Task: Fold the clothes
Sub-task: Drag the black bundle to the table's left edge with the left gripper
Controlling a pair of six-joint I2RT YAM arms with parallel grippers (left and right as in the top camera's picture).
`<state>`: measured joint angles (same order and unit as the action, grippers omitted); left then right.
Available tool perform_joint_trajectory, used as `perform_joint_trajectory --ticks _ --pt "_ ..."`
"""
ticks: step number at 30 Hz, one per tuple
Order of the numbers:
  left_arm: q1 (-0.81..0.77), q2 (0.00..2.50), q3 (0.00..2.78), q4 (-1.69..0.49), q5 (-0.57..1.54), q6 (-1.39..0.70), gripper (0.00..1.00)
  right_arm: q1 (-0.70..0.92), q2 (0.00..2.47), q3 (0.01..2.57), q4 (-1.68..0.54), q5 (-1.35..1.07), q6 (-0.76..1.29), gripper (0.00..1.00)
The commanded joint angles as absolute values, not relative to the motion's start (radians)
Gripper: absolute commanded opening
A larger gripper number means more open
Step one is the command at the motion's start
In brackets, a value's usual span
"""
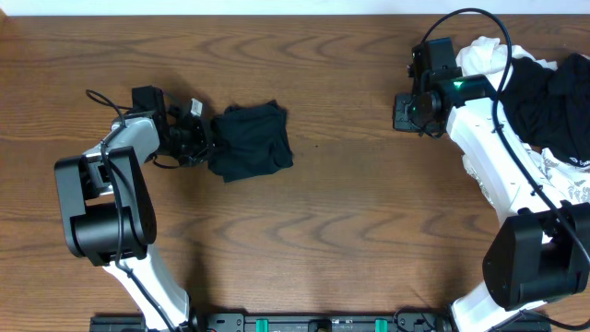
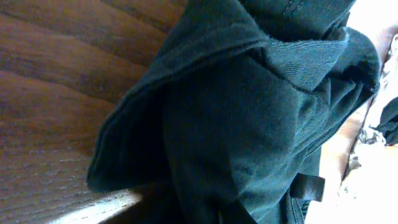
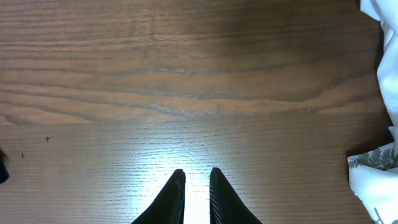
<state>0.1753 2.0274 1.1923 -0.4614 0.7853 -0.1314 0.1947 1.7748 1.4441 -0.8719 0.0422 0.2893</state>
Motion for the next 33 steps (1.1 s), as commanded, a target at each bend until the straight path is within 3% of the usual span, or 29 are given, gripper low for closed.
perform_joint_trajectory --ticks 1,7,21,33 --pt "0.192 2.042 1.186 -0.455 0.778 -0.145 0.06 0.191 1.787 1.443 -0.872 0.048 0.307 0.13" --pt "0.231 1.965 1.187 -0.428 0.769 -0.163 0.06 0.191 1.787 1.443 -0.871 0.048 0.308 0.14" --pt "0.374 1.844 1.187 -0.096 0.64 -0.57 0.06 0.191 1.787 1.443 -0.879 0.048 0.308 0.14" --pt "0.492 1.844 1.187 -0.088 0.393 -0.59 0.06 0.191 1.787 1.443 -0.88 0.048 0.307 0.15"
